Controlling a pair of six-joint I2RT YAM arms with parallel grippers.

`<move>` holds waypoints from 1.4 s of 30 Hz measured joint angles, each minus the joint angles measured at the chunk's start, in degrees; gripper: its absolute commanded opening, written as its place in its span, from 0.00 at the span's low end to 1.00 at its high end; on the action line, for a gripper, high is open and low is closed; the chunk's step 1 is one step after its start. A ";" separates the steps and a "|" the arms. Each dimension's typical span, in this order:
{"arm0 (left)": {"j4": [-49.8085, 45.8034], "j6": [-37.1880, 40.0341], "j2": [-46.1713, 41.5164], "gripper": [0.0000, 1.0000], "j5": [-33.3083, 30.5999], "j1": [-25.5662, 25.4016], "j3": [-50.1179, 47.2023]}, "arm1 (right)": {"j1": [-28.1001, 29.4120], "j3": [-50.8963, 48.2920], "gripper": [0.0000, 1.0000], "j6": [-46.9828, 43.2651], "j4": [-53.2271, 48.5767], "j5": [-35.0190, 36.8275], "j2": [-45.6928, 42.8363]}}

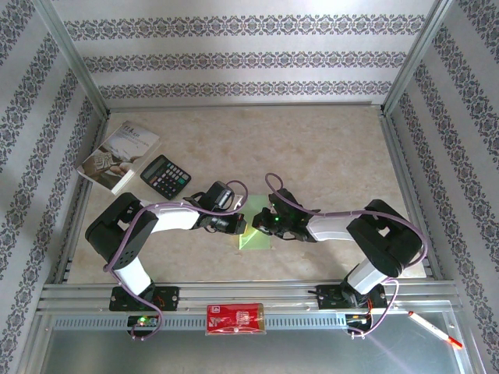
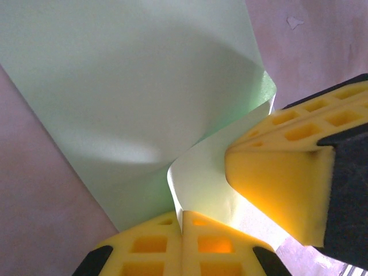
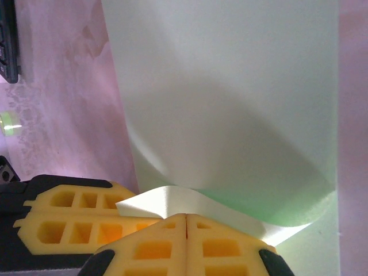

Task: Fold a paper plane with a square sheet of paper (pick it up from the middle)
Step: Fold the triangle a second time at the center of the table.

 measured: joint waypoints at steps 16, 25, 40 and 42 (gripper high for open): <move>-0.37 0.61 0.04 0.00 0.00 0.00 0.20 | -3.32 -0.79 0.00 -2.19 -1.79 -2.01 -0.09; -0.39 0.63 0.04 0.00 0.00 0.00 0.20 | -3.93 -0.57 0.00 -4.11 -6.82 -2.16 -6.95; -0.44 0.66 0.04 0.00 0.00 0.00 0.20 | 0.00 3.67 0.00 -4.50 -7.23 -2.60 0.13; -0.46 0.66 0.04 0.00 -0.02 0.00 0.22 | -0.39 3.65 0.00 -4.68 -7.23 -2.84 0.63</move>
